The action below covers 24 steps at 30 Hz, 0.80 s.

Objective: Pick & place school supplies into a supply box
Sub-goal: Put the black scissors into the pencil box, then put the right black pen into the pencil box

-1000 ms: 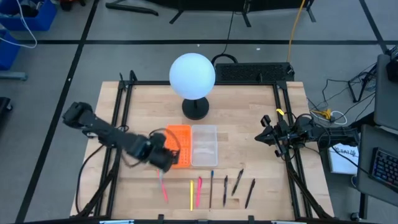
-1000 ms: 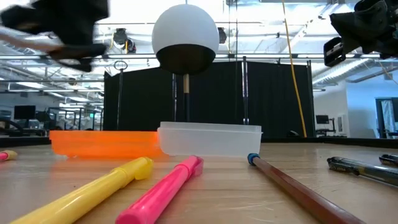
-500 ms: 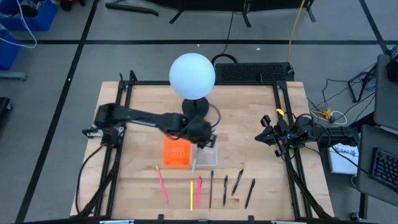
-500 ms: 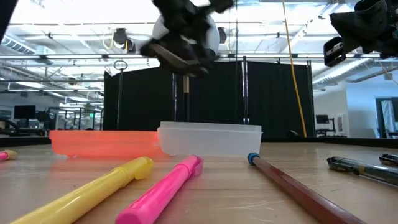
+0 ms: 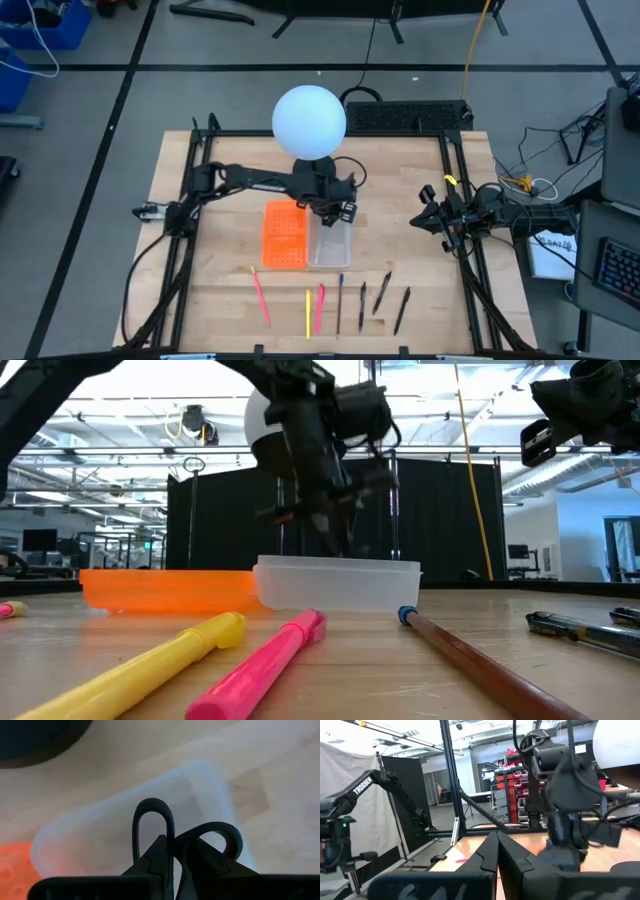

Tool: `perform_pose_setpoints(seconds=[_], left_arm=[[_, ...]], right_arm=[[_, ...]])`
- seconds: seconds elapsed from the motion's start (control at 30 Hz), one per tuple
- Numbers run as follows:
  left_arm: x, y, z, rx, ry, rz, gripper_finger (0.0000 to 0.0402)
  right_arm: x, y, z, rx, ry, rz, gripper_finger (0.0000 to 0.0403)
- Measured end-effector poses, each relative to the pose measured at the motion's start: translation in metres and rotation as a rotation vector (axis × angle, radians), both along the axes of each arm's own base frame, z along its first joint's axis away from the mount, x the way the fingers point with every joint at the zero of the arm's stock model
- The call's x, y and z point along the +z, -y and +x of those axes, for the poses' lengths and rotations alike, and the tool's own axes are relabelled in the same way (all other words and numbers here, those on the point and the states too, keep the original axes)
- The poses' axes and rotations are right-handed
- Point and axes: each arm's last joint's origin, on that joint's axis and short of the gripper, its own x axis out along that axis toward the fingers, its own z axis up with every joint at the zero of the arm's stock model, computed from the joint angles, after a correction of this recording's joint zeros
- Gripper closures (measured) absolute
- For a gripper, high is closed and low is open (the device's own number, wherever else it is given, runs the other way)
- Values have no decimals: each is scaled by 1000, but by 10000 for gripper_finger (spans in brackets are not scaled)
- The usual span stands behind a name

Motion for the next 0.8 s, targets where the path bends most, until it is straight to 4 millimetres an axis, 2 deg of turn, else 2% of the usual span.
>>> perform_pose_setpoints(seconds=[0.23, 0.33, 0.4, 0.5, 0.63, 0.8], left_arm=[[-25, -4, 4, -4, -51, -25, 343], [-28, -4, 4, -3, -57, -32, 343], [-28, -3, 5, -7, -57, -31, 326], [-26, -3, 4, -28, -56, -29, 274], [-11, 0, 2, -55, -31, -14, 218], [23, 9, -7, -86, 6, 99, 188]], right_arm=[[-1, 0, 0, 0, -7, 0, 403], [-1, 0, 0, 0, -7, 0, 403], [-1, 0, 0, 0, -8, 0, 403], [-1, 0, 0, 0, -8, 0, 403], [-1, 0, 0, 0, -8, 0, 403], [-2, 0, 0, 2, -19, 0, 403]])
